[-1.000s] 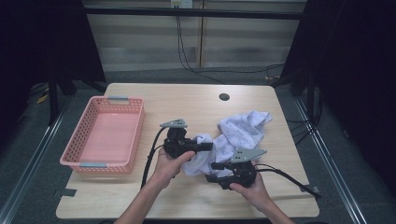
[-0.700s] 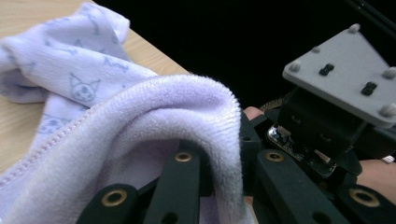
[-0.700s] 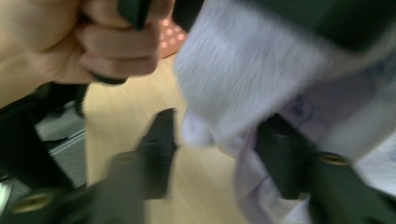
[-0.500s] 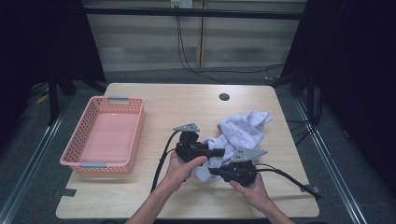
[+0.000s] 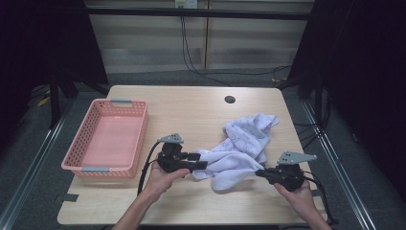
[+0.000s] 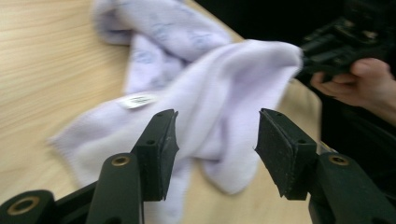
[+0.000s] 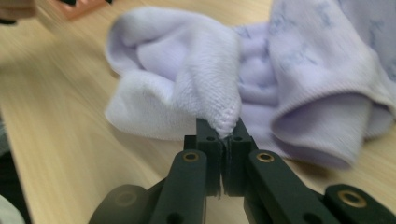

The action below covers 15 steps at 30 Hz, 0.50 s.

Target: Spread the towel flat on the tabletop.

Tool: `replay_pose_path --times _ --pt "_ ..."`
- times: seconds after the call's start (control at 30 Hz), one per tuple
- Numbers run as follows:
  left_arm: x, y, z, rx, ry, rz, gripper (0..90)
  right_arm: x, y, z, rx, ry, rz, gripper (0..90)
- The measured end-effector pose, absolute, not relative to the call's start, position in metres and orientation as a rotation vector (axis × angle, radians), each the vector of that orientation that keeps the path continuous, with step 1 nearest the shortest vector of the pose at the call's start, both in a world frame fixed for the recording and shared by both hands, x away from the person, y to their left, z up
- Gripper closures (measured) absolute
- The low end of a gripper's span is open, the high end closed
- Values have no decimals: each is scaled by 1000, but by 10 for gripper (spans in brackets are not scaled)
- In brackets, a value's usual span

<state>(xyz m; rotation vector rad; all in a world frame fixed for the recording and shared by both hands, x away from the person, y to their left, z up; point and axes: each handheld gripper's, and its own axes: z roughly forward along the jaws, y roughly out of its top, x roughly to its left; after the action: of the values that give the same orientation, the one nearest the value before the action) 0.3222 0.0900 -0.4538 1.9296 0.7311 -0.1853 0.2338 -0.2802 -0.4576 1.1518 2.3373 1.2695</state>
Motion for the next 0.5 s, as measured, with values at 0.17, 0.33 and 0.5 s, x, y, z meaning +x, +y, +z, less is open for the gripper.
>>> replay_pose_path --times 0.17,0.33,0.5 --pt "342 79 -474 1968 788 -113 454 236 -288 -467 1199 2352 1248 879" --pt "343 74 -481 2015 718 -153 854 238 -296 -465 1225 2333 1244 875" --pt "344 96 -430 1902 677 -26 870 248 -306 -436 1215 2232 1304 876"
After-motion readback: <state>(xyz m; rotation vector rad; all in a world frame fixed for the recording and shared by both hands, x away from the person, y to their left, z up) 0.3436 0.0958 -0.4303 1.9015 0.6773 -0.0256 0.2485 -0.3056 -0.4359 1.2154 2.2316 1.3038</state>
